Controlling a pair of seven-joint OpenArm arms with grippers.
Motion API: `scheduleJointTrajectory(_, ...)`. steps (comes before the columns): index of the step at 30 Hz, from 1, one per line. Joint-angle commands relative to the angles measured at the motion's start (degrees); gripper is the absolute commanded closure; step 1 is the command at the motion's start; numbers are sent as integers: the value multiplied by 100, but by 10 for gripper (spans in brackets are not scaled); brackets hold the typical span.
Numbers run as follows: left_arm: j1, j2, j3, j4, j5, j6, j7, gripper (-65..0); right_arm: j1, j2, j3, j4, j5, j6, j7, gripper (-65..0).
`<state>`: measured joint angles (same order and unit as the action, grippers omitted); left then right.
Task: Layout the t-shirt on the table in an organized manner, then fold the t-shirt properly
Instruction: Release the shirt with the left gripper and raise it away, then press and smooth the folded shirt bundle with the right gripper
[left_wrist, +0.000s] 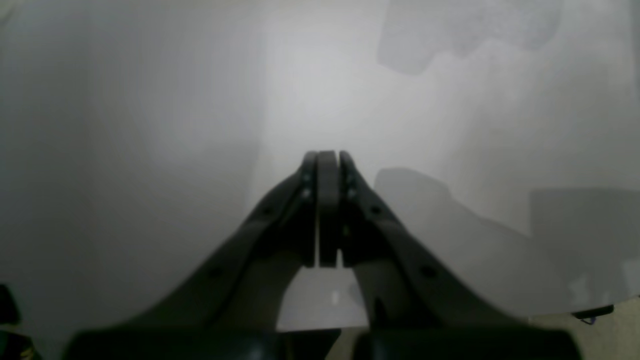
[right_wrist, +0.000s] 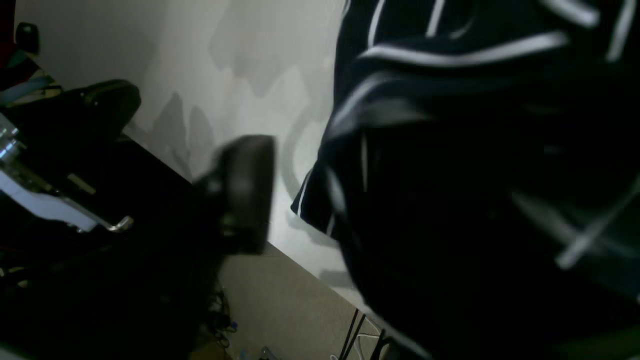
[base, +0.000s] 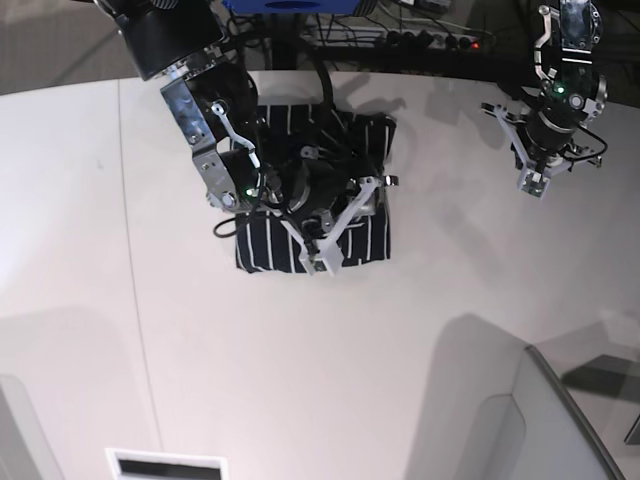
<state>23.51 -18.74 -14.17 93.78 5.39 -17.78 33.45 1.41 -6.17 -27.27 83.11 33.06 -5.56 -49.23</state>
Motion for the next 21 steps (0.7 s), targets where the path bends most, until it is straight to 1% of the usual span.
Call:
scheduleJointTrajectory(1, -8, -82, -55, 68, 2, 59, -79, 0, 118, -46, -109, 106, 110, 33, 66, -363)
scheduleJointTrajectory(4, -8, -187, -55, 68, 2, 59, -79, 0, 277, 147, -671, 106, 110, 33, 93, -377)
scheduleJointTrajectory(6, -8, -249, -64, 60, 2, 59, -70, 0, 373, 182, -944, 106, 118, 33, 101, -377)
scheduleJointTrajectory(11, 98, -231, -679, 68, -51, 59, -70, 0, 532, 191, -1366, 177, 118, 33, 66, -377)
scheduleJointTrajectory(12, 106, -231, -794, 60, -51, 59, -70, 0, 505, 226, -1374, 309, 110, 33, 66, -375)
scheduleJointTrajectory(13, 115, -240, -881, 42, -51, 59, -70, 0, 488, 367, -1374, 493, 110, 16, 75, -375)
scheduleJointTrajectory(15, 203, -258, -1092, -63, -51, 59, -79, 0, 338, 604, -1366, 1003, 136, -292, 93, -374)
scheduleJointTrajectory(17, 230, -266, -1286, -230, -51, 59, -150, 0, 118, 842, -1163, 1513, 136, -758, 66, -374)
scheduleJointTrajectory(19, 344, -266, -1541, -459, -51, 51, -545, 0, -84, 1017, -900, 1856, 145, -1092, 101, -365)
scheduleJointTrajectory(20, 397, -258, -1638, -582, -51, 51, -765, 0, -154, 1079, -794, 1953, 145, -1145, 110, -333)
scheduleJointTrajectory(21, 440, -249, -1725, -705, -51, 51, -994, 0, -207, 1132, -627, 1988, 145, -1136, 119, -272)
